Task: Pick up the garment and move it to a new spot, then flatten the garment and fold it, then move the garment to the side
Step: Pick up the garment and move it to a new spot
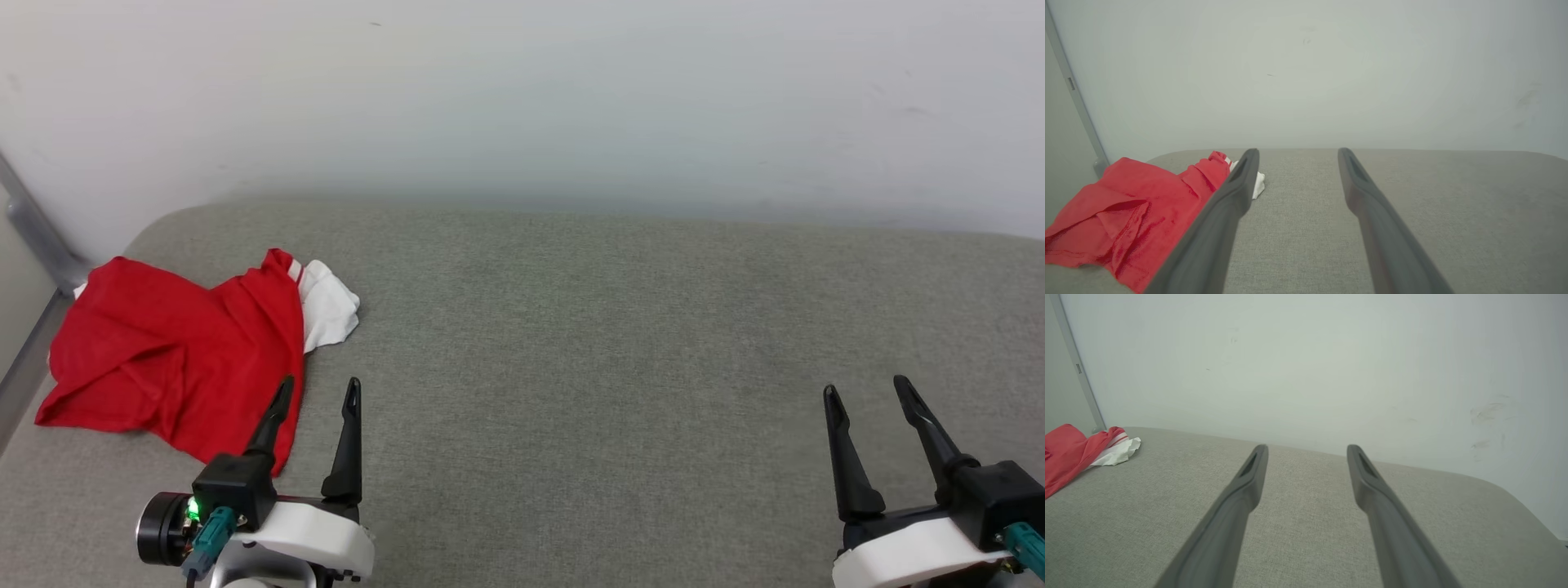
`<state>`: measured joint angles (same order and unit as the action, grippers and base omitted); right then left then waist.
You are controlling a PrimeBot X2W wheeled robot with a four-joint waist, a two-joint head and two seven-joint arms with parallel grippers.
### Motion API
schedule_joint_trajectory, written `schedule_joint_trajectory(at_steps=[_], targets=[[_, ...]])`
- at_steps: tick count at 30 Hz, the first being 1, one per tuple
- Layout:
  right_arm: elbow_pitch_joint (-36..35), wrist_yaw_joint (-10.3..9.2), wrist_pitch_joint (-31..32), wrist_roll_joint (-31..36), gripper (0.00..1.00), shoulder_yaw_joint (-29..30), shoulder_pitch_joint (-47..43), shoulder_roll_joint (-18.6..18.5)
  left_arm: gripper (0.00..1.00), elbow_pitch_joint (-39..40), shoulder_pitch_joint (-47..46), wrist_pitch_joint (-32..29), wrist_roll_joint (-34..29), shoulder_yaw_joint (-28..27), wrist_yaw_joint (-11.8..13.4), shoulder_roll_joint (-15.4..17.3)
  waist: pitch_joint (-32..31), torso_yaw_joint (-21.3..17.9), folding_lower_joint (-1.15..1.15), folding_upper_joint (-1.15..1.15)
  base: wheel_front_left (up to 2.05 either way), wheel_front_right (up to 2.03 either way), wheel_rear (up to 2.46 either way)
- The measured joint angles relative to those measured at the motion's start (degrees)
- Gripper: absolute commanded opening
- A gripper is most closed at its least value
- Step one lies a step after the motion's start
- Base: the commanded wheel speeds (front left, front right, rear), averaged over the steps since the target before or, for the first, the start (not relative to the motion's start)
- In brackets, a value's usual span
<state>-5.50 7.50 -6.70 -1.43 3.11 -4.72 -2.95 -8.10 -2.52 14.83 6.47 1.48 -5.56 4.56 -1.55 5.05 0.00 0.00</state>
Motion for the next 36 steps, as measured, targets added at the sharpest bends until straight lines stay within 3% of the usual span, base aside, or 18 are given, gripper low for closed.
schedule_joint_trajectory(at_steps=[27,36], targets=[[1.6,0.00,-0.4,-1.5,1.00,-3.2,0.8,0.0,1.00,-1.9,-0.3,0.3,0.3,-5.5,-1.7,-1.3,0.4,19.5,0.00,0.00,0.00,0.00,0.00],[2.4,0.00,-0.7,-1.8,1.00,-3.9,1.5,0.0,1.00,-1.8,-0.1,0.3,0.4,-6.9,-1.8,-1.4,0.4,23.2,0.00,0.00,0.00,0.00,0.00]])
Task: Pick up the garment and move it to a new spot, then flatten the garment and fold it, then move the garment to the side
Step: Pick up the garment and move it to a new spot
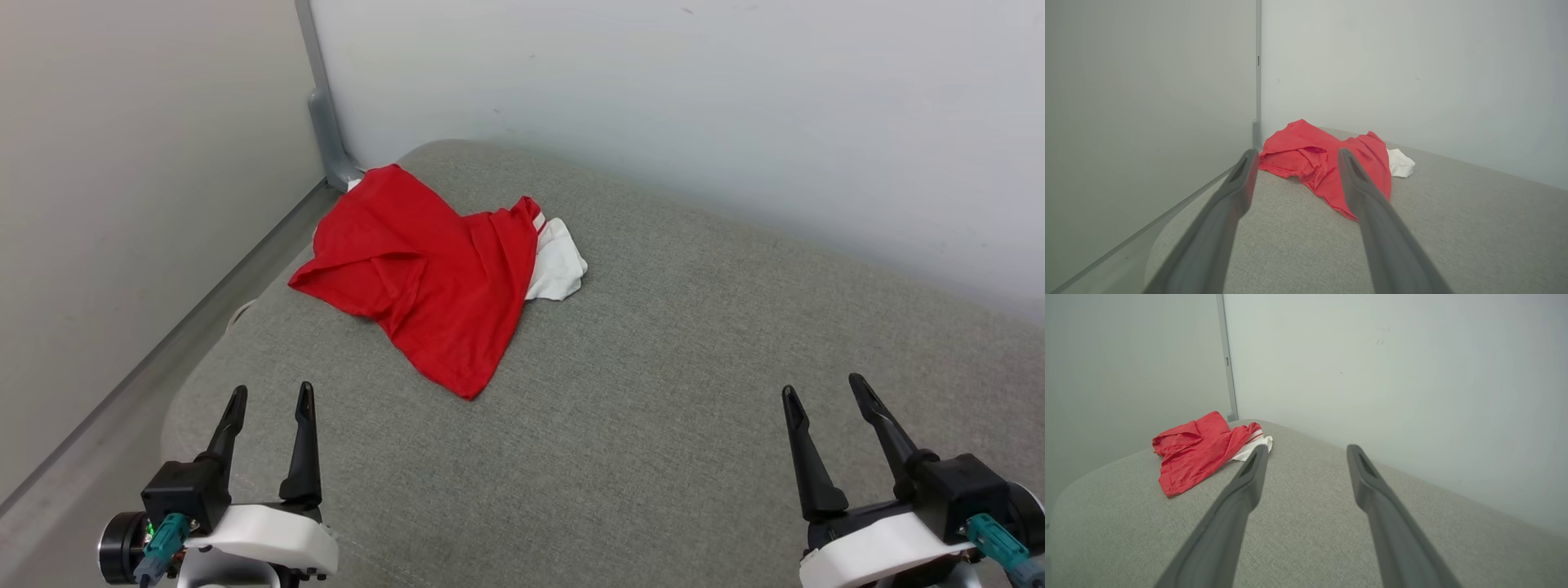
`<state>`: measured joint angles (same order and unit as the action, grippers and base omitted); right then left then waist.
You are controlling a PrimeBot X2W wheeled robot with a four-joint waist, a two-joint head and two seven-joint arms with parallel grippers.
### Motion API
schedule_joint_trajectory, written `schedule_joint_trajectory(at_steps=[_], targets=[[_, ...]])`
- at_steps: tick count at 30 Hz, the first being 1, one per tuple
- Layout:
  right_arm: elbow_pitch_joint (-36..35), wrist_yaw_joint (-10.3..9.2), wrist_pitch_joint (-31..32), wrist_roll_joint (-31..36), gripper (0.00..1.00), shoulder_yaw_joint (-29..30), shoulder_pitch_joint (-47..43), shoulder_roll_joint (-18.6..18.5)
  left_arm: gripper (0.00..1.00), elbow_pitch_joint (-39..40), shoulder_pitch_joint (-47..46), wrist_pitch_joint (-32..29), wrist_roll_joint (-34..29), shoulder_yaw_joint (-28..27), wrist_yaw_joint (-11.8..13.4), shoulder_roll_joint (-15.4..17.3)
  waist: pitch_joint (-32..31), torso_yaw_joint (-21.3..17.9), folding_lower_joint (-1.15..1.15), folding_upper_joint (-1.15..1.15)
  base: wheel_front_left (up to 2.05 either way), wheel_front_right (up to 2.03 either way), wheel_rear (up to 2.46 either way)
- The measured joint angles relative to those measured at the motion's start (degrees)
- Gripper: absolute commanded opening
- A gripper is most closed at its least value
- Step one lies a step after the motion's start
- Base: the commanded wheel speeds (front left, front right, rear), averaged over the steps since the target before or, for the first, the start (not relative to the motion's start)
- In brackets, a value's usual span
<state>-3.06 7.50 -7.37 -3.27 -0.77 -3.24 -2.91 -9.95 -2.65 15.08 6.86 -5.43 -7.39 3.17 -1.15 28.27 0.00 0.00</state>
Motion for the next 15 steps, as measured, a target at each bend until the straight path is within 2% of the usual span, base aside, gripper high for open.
schedule_joint_trajectory(at_steps=[15], targets=[[0.6,0.00,0.0,0.8,1.00,0.0,1.6,0.0,1.00,-0.8,-0.8,0.0,-1.1,0.7,0.0,0.6,1.1,-0.3,0.00,0.00,0.00,0.00,0.00]])
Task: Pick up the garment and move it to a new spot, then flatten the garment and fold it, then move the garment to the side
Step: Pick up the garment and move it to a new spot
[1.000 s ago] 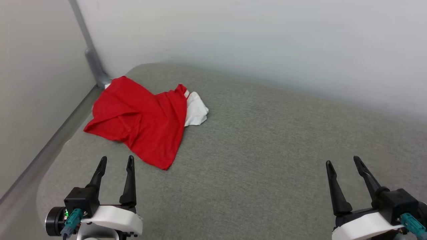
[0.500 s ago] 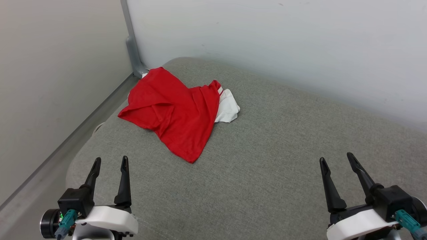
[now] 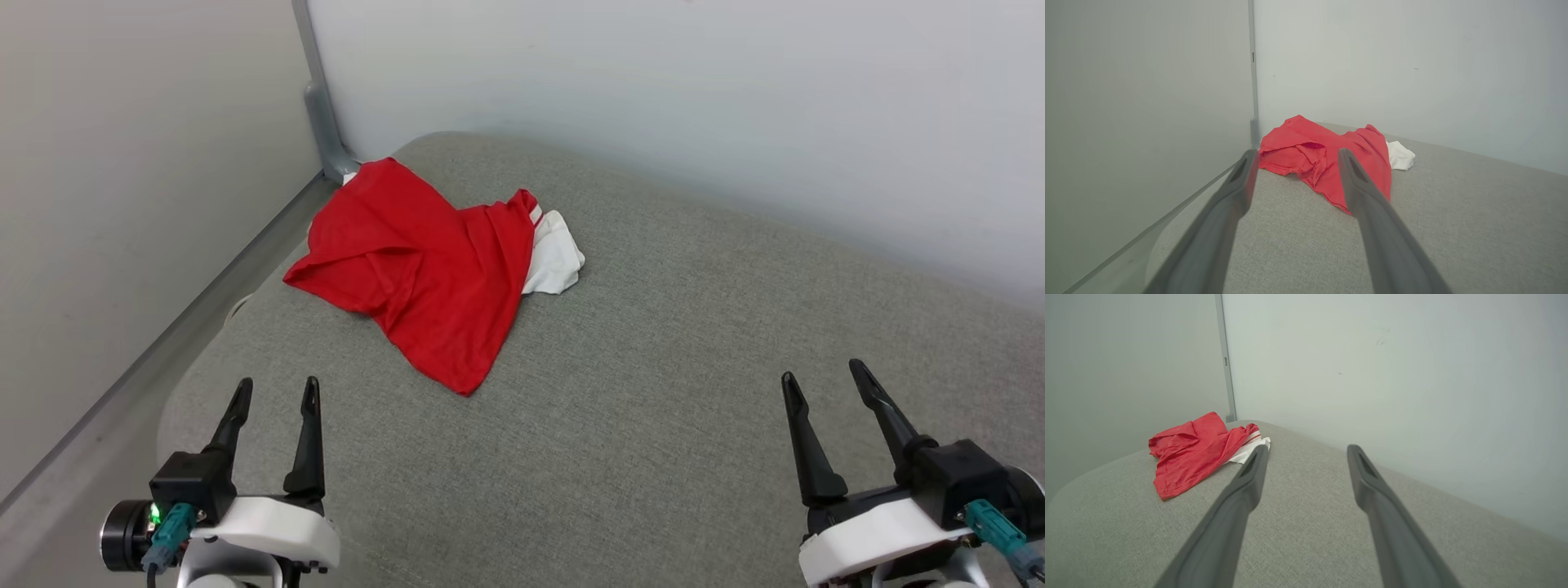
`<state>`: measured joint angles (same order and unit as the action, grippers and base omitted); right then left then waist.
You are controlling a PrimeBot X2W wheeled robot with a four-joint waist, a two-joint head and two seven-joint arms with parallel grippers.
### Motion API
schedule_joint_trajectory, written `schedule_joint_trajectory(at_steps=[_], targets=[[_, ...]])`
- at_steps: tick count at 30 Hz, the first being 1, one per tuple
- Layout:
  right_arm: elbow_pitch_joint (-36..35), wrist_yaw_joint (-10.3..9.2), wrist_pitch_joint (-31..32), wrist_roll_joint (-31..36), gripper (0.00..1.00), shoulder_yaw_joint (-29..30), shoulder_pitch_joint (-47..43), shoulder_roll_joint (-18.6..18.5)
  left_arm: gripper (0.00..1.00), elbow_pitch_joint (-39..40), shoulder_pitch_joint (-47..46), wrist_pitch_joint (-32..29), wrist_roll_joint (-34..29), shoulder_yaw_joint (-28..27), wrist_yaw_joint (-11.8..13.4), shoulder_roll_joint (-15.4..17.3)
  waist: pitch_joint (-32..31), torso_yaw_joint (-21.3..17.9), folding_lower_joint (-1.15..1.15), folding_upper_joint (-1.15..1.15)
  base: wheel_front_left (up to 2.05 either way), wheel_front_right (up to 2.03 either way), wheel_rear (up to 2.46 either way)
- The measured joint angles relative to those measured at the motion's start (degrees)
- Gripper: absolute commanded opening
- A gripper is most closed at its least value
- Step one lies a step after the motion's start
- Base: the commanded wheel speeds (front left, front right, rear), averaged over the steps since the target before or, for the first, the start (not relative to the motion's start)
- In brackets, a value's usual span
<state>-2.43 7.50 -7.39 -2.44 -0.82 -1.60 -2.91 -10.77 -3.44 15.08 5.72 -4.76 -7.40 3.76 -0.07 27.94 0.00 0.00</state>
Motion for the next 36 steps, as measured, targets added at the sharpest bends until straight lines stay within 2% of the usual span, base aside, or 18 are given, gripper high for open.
schedule_joint_trajectory(at_steps=[9,14,18,19,20,21,22,25,28,29,30,32,33,36], targets=[[-3.4,0.00,2.8,3.5,1.00,-0.2,4.6,0.0,1.00,-2.4,-9.8,0.0,2.2,-0.7,0.0,1.9,6.7,-2.8,0.01,0.00,0.00,0.00,0.00],[-4.8,0.00,3.5,4.8,1.00,-0.2,6.7,-0.2,1.00,-6.4,-16.3,0.0,3.9,-1.1,0.0,4.8,10.6,-5.3,0.01,0.00,0.00,0.00,0.00],[-6.1,0.00,3.6,5.4,1.00,0.2,8.7,-0.4,1.00,-14.1,-24.9,-0.7,7.9,1.7,0.0,9.9,15.1,-9.2,0.01,0.00,0.00,0.00,0.00],[-6.1,0.00,3.6,5.4,1.00,0.2,8.7,-0.4,1.00,-14.1,-24.9,-0.7,7.9,1.7,0.0,9.9,15.1,-9.2,0.01,0.00,0.00,0.00,0.00],[-6.3,0.00,3.6,5.5,1.00,0.3,9.2,-0.4,1.00,-15.8,-26.9,-2.4,9.5,2.8,0.0,11.1,15.9,-10.0,0.01,0.00,0.00,0.00,0.00],[-6.8,0.00,3.6,5.5,1.00,0.1,9.8,-0.4,1.00,-17.8,-30.3,-5.6,14.1,5.3,0.0,13.7,17.5,-11.7,0.01,0.00,0.00,0.00,0.00],[-6.8,0.00,3.6,5.5,1.00,0.1,9.8,-0.4,1.00,-17.8,-30.3,-5.6,14.1,5.3,0.0,13.7,17.5,-11.7,0.01,0.00,0.00,0.00,0.00],[-8.3,0.01,3.5,5.4,1.00,0.0,10.3,-0.3,1.00,-19.5,-34.8,-10.6,19.0,8.4,-0.1,18.9,19.9,-13.9,0.01,0.00,0.00,0.00,0.00],[-10.5,0.00,3.9,5.4,1.00,-0.4,11.7,-0.2,1.00,-21.3,-38.8,-17.3,23.9,11.9,-0.1,23.6,22.7,-15.6,0.01,0.00,0.00,0.00,0.00],[-11.3,0.01,4.0,5.5,1.00,-0.6,12.4,-0.2,1.00,-22.5,-40.8,-21.6,26.7,14.2,-0.1,26.3,24.5,-16.7,0.02,0.00,0.00,0.00,0.00],[-11.3,0.01,4.0,5.5,1.00,-0.6,12.4,-0.2,1.00,-22.5,-40.8,-21.6,26.7,14.2,-0.1,26.3,24.5,-16.7,0.02,0.00,0.00,0.00,0.00],[-12.1,0.00,3.9,5.6,1.00,-0.8,13.2,-0.1,1.00,-24.8,-42.3,-28.4,30.9,17.2,-0.1,29.7,26.9,-18.3,0.02,0.00,0.00,0.00,0.00],[-12.1,0.00,3.9,5.6,1.00,-0.8,13.2,-0.1,1.00,-24.8,-42.3,-28.4,30.9,17.2,-0.1,29.7,26.9,-18.3,0.02,0.00,0.00,0.00,0.00],[-12.4,0.00,3.8,5.5,1.00,-0.8,13.5,-0.1,1.00,-27.3,-43.0,-35.2,35.1,20.0,-0.1,32.1,28.7,-19.9,0.02,0.00,0.00,0.00,0.00]])
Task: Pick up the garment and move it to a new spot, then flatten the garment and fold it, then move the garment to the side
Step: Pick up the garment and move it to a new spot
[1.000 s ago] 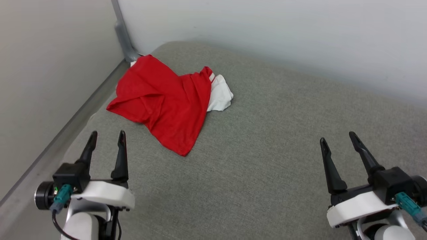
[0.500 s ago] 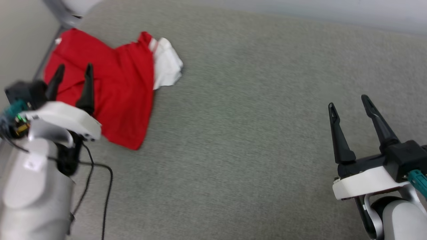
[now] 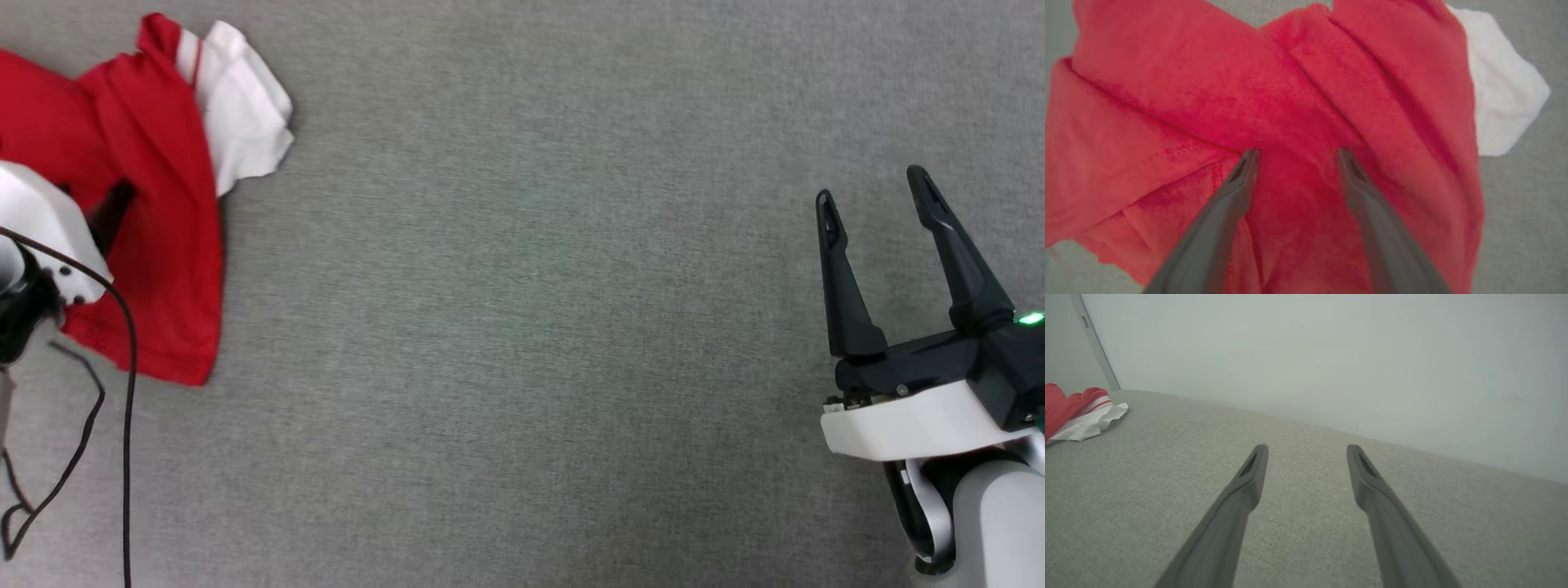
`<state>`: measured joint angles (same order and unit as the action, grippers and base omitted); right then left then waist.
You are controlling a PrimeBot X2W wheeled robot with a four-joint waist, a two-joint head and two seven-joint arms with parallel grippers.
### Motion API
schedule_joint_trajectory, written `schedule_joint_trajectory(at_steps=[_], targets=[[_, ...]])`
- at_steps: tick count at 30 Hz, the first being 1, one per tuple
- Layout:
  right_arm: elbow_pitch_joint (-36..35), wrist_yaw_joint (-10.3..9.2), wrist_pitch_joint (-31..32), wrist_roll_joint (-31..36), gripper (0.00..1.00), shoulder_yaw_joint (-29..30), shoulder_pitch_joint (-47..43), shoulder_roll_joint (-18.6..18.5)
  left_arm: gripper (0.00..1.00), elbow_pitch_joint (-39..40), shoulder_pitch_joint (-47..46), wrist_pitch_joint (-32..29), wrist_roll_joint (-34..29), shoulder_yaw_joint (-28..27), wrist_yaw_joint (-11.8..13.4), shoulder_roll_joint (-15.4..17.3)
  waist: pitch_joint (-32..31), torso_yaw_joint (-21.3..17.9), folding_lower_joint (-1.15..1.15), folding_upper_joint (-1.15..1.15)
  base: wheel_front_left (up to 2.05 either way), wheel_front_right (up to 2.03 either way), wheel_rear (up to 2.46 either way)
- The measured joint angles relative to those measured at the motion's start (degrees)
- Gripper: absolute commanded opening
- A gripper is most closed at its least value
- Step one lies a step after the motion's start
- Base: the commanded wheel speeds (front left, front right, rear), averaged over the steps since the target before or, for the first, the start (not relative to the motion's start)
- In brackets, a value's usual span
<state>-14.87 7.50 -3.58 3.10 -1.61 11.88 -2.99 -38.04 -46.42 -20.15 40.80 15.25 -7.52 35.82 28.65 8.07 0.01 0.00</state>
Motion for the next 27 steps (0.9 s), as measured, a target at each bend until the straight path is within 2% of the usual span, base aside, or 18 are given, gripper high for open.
schedule_joint_trajectory(at_steps=[5,9,12,19,27], targets=[[-0.1,0.00,-0.4,0.0,1.00,-0.1,0.8,0.0,1.00,-4.5,-0.8,-9.9,5.7,2.3,-0.1,2.7,2.1,-1.8,-0.01,0.00,0.00,0.00,0.00],[0.0,0.00,-0.4,-0.4,1.00,0.0,1.0,0.0,1.00,-8.0,-2.3,-14.0,8.7,1.9,-0.3,3.1,2.5,-2.5,-0.02,0.00,0.00,0.00,0.00],[0.1,0.00,-0.4,-0.6,1.00,0.2,1.1,0.0,0.00,-9.0,-2.6,-14.0,9.3,2.0,-0.3,2.9,2.3,-2.5,-0.02,0.00,0.00,0.00,0.00],[1.5,0.00,-0.2,-2.8,1.00,0.7,1.0,0.1,0.00,-11.9,-2.6,-7.5,5.5,4.6,0.0,1.6,-0.3,-1.9,-0.01,0.00,0.00,0.00,0.00],[3.4,0.00,-0.4,-4.8,1.00,3.0,-1.9,0.0,0.00,-12.3,-3.1,11.3,-1.0,6.6,1.8,-1.0,-6.6,-0.6,-0.01,0.00,0.00,0.00,0.00]])
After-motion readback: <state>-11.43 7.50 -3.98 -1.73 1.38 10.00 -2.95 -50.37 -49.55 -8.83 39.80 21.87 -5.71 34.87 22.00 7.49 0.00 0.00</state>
